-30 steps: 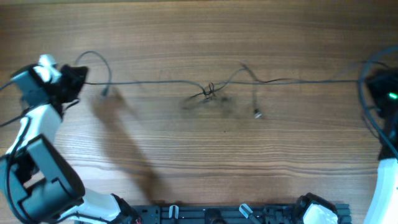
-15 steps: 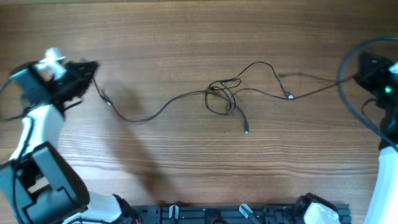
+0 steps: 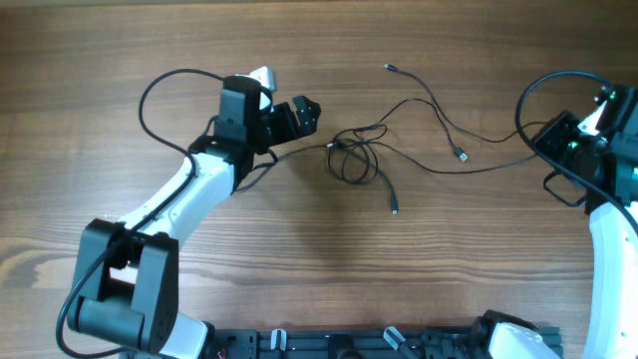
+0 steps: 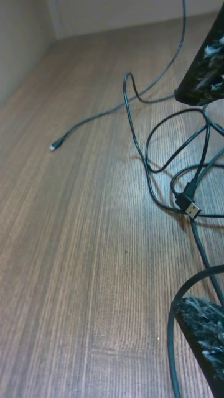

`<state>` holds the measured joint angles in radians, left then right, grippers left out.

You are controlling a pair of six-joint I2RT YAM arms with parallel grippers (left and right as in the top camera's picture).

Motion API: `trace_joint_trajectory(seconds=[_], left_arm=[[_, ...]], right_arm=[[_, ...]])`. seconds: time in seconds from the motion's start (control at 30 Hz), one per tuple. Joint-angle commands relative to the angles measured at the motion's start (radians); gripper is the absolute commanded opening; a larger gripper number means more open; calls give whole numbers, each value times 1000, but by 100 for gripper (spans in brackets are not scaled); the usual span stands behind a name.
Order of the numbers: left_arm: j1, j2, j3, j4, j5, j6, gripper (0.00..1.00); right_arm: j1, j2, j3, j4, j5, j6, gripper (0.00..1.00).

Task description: Untangle cables

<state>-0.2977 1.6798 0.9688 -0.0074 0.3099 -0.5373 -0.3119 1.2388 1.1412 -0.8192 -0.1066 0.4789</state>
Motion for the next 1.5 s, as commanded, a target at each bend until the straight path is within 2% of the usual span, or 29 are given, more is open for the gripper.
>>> trace_joint_trajectory(seconds=[0.0,0.03,0.1,0.23,0.3,0.43,0.47,0.6,0.67,0.73,0.77,0.83,0.87,0.9,0.93,1.0,1.13,1.2,1.23,1.33,1.47], left_arm=[[-44,42,8,60,125,117,100],[-58,51,8,119,196,192,100],[-73,60,27,163,109,204,100],[-95,108,120,106,81,331,100],[-135,170,248,-51,71,466,99],[-235,267,423,-277,-76,618,98],[-254,294,444,-299,-76,624,98],[-294,364,447,-302,-76,624,97],[-295,390,447,-303,-94,623,85],[-293,404,447,-292,-180,608,75],[-291,409,447,-283,-213,607,63],[-283,415,447,-274,-233,577,52],[-278,416,447,-275,-233,574,33],[-271,418,447,-279,-234,572,18],[-251,418,447,-297,-288,506,4],[-182,412,447,-371,-397,368,4],[-18,377,447,-505,-400,195,4],[45,375,447,-550,-266,189,4],[68,375,444,-568,-189,189,4],[71,376,444,-565,-176,188,4],[71,377,442,-573,-175,183,4]], right_arm=[[2,3,10,-37,39,47,4],[2,3,10,-64,39,46,4],[2,3,10,-102,39,44,4],[2,3,10,-119,8,45,4],[2,3,10,-121,-23,44,4],[2,3,10,-133,-22,45,4],[2,3,10,-139,-22,45,4],[2,3,10,-158,-22,44,4],[2,3,10,-171,-22,44,4],[2,3,10,-185,-22,44,4],[2,3,10,-196,-22,44,4],[3,3,10,-204,-22,44,4],[4,3,10,-207,-22,44,4],[5,3,10,-211,-23,44,4],[6,3,10,-215,-34,38,4],[24,3,10,-205,-117,-82,4],[118,3,10,-180,-190,-210,5],[222,3,10,-133,-212,-254,4],[321,3,10,-83,-229,-270,4],[485,37,9,39,-227,-272,4],[629,218,9,177,-229,-311,5]])
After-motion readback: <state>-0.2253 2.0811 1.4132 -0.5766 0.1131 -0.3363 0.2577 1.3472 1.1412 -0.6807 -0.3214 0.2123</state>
